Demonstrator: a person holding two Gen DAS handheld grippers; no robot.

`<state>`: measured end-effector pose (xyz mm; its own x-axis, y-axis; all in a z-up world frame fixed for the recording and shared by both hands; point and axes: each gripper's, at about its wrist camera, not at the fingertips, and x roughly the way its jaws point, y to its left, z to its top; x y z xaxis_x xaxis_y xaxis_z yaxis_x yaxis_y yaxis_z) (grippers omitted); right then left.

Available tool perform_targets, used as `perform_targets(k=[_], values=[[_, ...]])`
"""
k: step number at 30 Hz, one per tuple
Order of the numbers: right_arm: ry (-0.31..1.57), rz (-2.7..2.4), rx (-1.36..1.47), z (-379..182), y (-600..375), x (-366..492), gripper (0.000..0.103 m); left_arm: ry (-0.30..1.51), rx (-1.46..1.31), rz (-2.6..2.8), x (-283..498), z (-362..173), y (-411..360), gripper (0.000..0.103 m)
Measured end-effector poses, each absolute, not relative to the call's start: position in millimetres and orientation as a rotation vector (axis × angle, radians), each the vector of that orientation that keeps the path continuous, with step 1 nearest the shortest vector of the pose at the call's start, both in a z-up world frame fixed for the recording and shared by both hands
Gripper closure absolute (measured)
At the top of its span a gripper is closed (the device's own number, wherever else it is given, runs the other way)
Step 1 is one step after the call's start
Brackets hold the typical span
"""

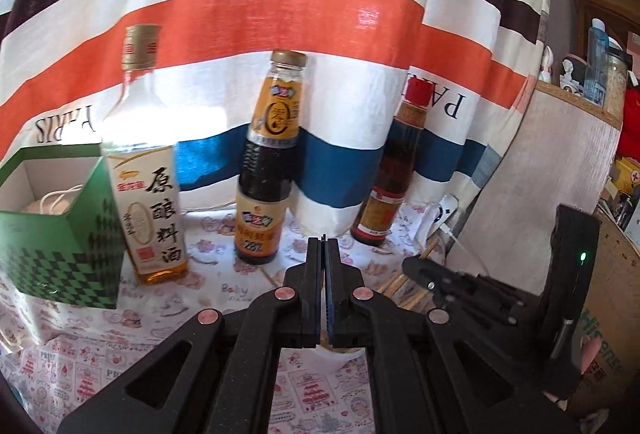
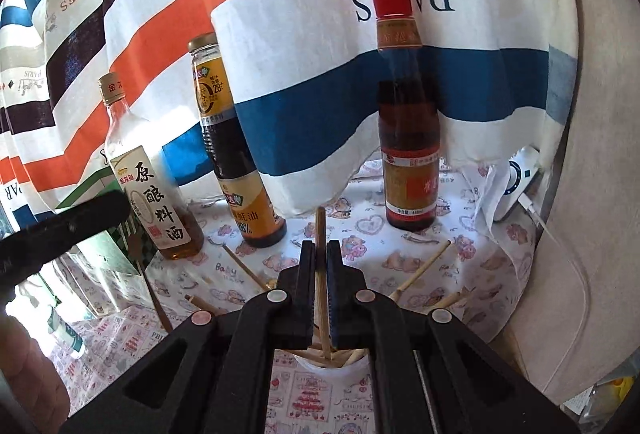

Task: Organize utensils
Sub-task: 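Carry the fork and chopstick over the clear cup with both tools, then lower the fork and chopstick into the cup and open both tools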

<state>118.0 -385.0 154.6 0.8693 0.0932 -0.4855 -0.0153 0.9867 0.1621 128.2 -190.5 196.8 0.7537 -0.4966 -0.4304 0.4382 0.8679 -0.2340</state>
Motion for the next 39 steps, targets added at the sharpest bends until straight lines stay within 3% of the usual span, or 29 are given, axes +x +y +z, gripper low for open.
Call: perform_targets(k=[8, 21, 31, 34, 36, 39], values=[[0.510, 0.125, 0.200, 150, -404, 112, 0.097, 0.484, -0.210, -0.593, 161, 211, -224, 0.102], [0.559, 0.117, 0.258, 138, -426, 138, 0.097, 0.479, -0.206, -0.608, 194, 140, -249, 0.102], [0.567, 0.095, 0.269, 134, -435, 145, 0.090, 0.438, -0.119, -0.591, 187, 126, -258, 0.101], [0.563, 0.087, 0.259, 135, -435, 143, 0.090, 0.440, -0.141, -0.588, 188, 127, -254, 0.091], [0.560, 0.087, 0.258, 136, -435, 142, 0.088, 0.432, -0.137, -0.573, 185, 130, -250, 0.074], [0.547, 0.087, 0.250, 139, -433, 138, 0.081, 0.392, -0.104, -0.534, 176, 139, -240, 0.058]])
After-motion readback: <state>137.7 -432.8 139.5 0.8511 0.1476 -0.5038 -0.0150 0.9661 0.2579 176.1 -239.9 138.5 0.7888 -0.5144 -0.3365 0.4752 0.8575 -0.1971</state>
